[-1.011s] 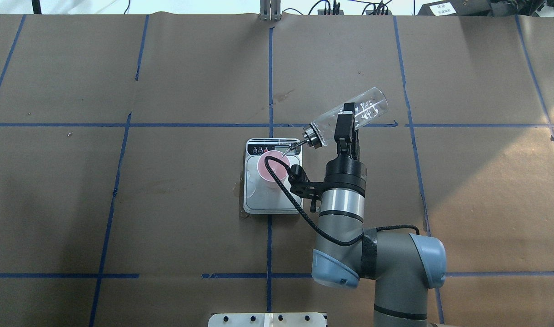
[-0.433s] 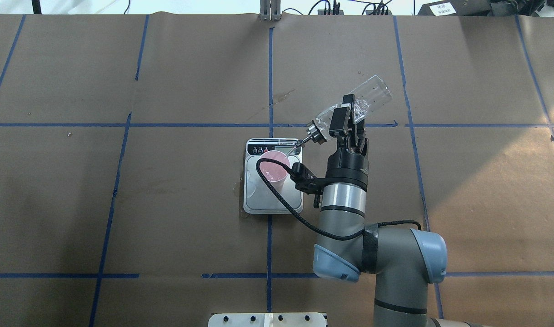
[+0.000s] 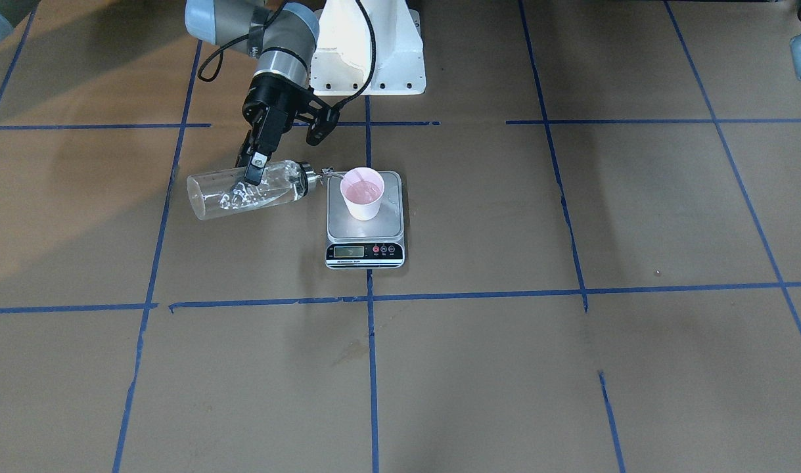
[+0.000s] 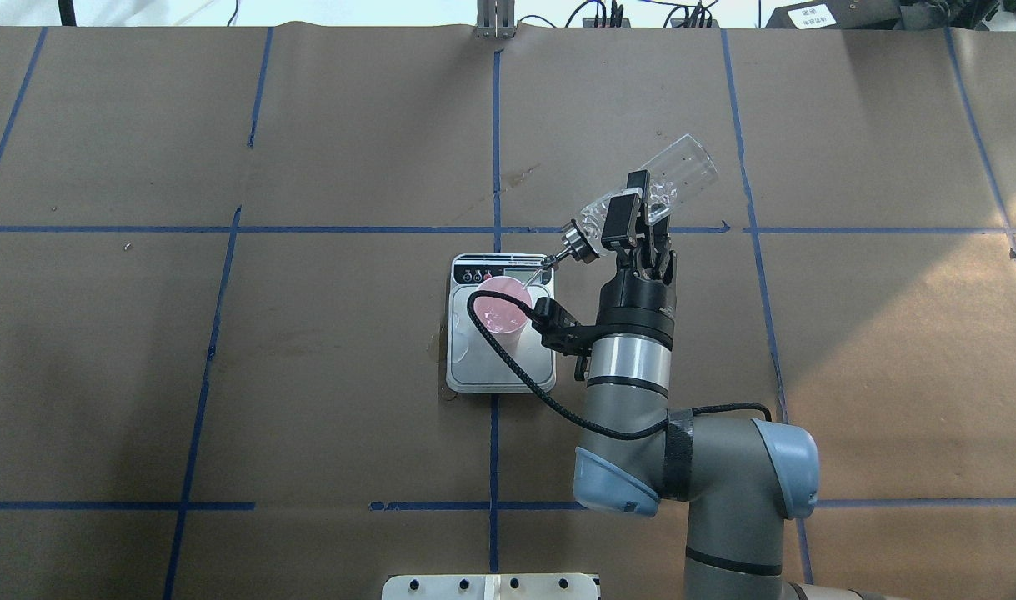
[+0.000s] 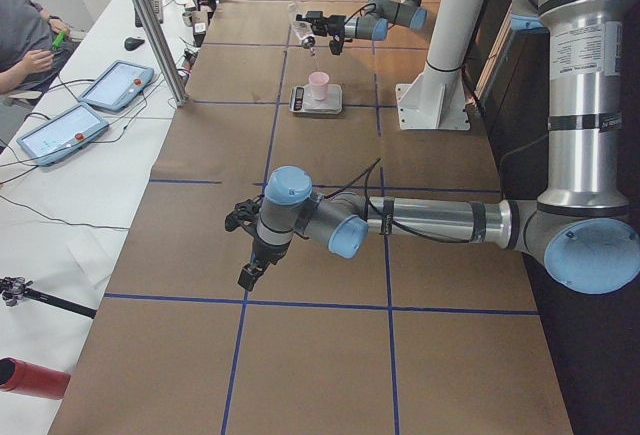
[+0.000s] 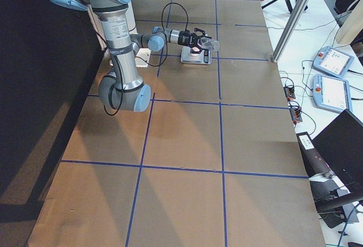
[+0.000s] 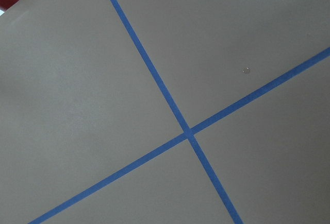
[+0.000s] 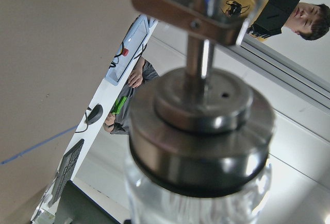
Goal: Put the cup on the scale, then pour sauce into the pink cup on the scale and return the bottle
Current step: 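Tilt the dispenser spout down into the pink cup with the right gripper, then tilt the dispenser upright and carry it back with the right gripper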
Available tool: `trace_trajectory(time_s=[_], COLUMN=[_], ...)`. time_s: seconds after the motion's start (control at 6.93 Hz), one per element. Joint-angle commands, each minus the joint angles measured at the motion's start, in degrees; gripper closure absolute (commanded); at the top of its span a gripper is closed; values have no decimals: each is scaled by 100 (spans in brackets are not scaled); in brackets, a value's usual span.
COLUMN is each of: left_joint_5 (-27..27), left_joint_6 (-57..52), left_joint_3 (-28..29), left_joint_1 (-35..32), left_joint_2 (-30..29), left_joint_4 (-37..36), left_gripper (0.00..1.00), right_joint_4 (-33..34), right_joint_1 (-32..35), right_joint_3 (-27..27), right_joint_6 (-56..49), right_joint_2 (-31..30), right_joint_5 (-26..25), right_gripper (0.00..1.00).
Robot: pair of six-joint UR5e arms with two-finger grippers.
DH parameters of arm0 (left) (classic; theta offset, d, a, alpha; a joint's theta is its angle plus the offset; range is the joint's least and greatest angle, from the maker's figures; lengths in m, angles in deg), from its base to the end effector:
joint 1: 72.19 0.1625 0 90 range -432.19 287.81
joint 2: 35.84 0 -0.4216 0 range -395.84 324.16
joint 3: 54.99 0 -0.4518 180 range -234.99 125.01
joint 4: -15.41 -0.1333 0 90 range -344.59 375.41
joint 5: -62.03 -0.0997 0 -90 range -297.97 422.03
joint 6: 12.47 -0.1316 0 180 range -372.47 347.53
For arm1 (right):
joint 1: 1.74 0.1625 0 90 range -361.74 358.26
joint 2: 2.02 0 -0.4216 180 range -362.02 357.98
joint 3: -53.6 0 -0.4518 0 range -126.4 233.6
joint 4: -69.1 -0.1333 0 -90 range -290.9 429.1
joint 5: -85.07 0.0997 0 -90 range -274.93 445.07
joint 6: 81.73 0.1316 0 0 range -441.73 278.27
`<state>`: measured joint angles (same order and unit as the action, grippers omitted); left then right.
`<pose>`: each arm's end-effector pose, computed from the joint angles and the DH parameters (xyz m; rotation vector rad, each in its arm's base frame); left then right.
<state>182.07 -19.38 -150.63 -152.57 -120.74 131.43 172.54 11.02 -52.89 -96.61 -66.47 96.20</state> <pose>0.0262 -0.5579 0.6355 0.4433 0.5287 0.3985 -0.5439 -0.3922 0.2149 1.1025 0.9789 -0.9839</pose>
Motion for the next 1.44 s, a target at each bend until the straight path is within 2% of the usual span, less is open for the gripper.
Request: trace_trajectory(time_s=[0.0, 0.29, 0.72, 0.87, 1.16, 1.3], left_joint_5=[2, 2, 11, 11, 37, 37], left_joint_6=[6, 14, 14, 14, 14, 23], left_joint_3=[-24, -68, -77, -77, -164, -278], left_joint_1=[-3, -12, -38, -38, -73, -100], left_joint_2=[-18, -27, -27, -27, -27, -27], left_joint_4=[-9, -9, -18, -9, -18, -35], left_gripper=[0, 0, 0, 0, 0, 0], right_joint_4=[-8, -138, -1393, -1927, -2624, -2670], right_joint_1=[-89, -151, -213, -195, -134, -29], right_joint_3=[214, 198, 242, 172, -676, -950], right_joint_6=[1767, 2837, 3534, 4127, 5015, 5743], right_joint_2=[-15, -6, -77, -120, -653, -944], right_joint_5=[169, 476, 889, 1160, 2003, 2303], right_gripper=[100, 100, 100, 100, 100, 100])
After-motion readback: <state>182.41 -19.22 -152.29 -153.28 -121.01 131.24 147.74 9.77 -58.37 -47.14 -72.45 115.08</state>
